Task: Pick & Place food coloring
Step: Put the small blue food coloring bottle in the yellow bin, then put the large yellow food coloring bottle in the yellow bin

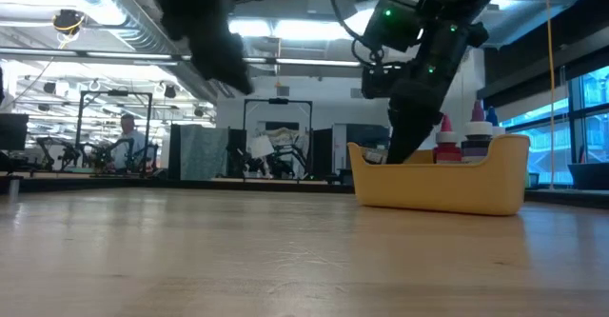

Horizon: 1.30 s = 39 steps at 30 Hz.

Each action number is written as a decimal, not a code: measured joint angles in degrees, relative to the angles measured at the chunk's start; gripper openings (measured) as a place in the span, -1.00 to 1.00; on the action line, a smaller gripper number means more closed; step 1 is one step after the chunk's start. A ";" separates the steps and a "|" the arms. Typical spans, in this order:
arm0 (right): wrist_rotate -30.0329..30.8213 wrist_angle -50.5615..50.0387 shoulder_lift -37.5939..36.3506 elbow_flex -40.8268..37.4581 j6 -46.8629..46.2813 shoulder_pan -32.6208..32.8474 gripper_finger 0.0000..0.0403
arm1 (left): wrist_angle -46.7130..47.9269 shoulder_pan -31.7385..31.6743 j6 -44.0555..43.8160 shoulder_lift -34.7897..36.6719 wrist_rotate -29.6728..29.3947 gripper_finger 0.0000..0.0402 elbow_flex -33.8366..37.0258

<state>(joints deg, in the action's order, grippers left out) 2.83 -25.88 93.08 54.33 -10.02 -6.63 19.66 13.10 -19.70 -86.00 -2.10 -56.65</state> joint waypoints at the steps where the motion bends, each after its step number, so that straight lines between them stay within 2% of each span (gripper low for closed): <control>1: 0.00 -0.01 0.32 0.28 0.00 0.00 -0.64 | 2.32 0.22 -0.78 0.00 0.75 -0.11 -0.38; 8: 0.02 -0.22 0.41 0.47 -0.22 0.00 -0.64 | 15.92 2.06 -7.16 -0.02 2.22 -0.14 -4.17; 13: 0.02 -0.22 0.41 0.47 -0.23 0.00 -0.52 | 21.33 3.41 -12.57 -0.02 2.81 -0.16 -7.21; 17: 0.02 -0.20 0.41 0.47 -0.71 0.00 -0.35 | 20.89 4.12 -15.42 -0.02 2.88 -0.16 -9.36; 23: 0.02 -0.17 0.41 0.47 -2.42 0.00 -0.17 | 17.98 4.11 -14.75 -0.02 2.90 -0.16 -10.20; 31: 0.04 3.70 0.41 0.47 -2.50 0.11 -0.14 | 17.42 3.96 -15.27 -0.02 3.23 -0.13 -10.20; 34: 0.02 5.89 0.41 0.47 -1.45 0.11 -0.13 | 17.48 3.96 -15.32 -0.02 3.59 -0.03 -10.20; 39: 0.03 6.88 0.39 0.47 -1.14 0.11 -0.13 | 14.96 4.30 -8.33 -0.02 6.77 0.17 -10.20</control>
<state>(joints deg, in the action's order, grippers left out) 2.86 -19.00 93.47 54.81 -11.16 -6.52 34.62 17.41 -28.03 -86.02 4.66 -66.85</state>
